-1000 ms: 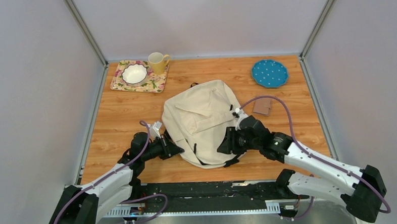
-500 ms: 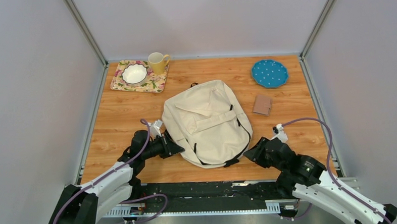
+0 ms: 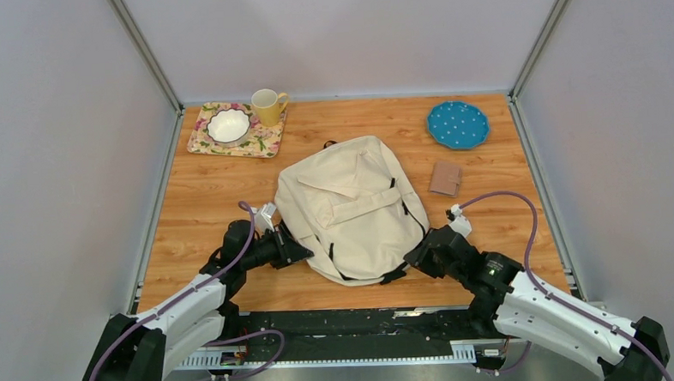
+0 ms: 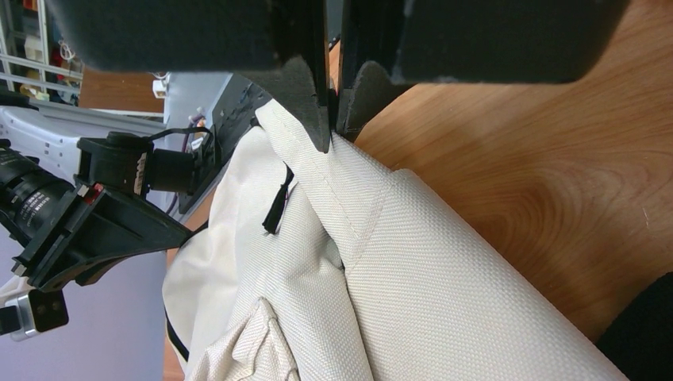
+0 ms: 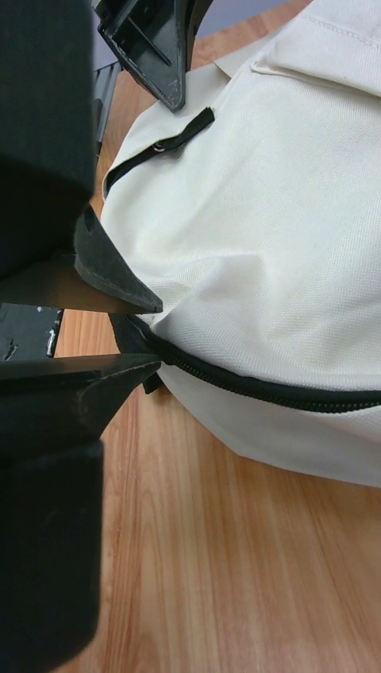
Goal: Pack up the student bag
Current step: Adjust the student bag at the center of the board.
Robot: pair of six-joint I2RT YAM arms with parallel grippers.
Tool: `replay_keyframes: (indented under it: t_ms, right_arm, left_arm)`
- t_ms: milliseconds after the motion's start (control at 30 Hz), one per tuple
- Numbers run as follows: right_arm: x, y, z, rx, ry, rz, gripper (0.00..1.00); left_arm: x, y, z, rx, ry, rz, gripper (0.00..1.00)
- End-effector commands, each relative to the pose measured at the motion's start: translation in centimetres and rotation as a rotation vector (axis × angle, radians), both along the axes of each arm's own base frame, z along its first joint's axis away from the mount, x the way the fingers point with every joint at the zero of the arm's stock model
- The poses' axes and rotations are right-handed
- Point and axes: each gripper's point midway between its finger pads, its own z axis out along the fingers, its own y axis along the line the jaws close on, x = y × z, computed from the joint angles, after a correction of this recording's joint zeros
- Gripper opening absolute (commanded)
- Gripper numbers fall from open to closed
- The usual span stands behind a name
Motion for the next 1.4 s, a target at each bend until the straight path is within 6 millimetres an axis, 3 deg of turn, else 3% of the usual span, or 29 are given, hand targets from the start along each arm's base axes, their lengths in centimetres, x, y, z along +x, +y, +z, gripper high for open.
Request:
replay_keyframes:
  t_ms: [0,200,367,467,767,933,1167,1367]
  right_arm:
    - [1.0,1.0,0.5,0.061,-0.04,-0.005,0.28]
    - [0.6,0.9,-0.2,0.059,-0.017,0.001,0.17]
    - [0.3,0.5,-0.7,0.036,-0.004,0.002,0.18]
    - [-0.1,0.3,-0.8,0.021,0.002,0.019,0.3]
    - [-0.7,-0.6,-1.3,0.003,0.006,0.023,0.2]
    - [-0.3,0.2,-1.7,0.009,0.013,0.029,0.24]
    - [0.2,1.6,-0.2,0.056,-0.009,0.062,0.33]
    - [-1.2,2.7,0.7,0.129,0.044,0.108,0.39]
  left_arm:
    - [0.9,-0.8,2.4,-0.041,-0.075,-0.026,0.12]
    - [0.8,-0.9,2.4,-0.045,-0.071,-0.03,0.12]
    - [0.8,-0.8,2.3,-0.042,-0.072,-0.03,0.11]
    - [0.7,-0.8,2.2,-0.04,-0.07,-0.03,0.11]
    - [0.7,-0.8,2.2,-0.041,-0.068,-0.027,0.11]
    - [0.7,-0.9,2.2,-0.043,-0.064,-0.031,0.11]
    - [0.6,-0.8,2.2,-0.043,-0.066,-0.029,0.11]
    - [0.5,-0.8,2.0,-0.042,-0.063,-0.031,0.11]
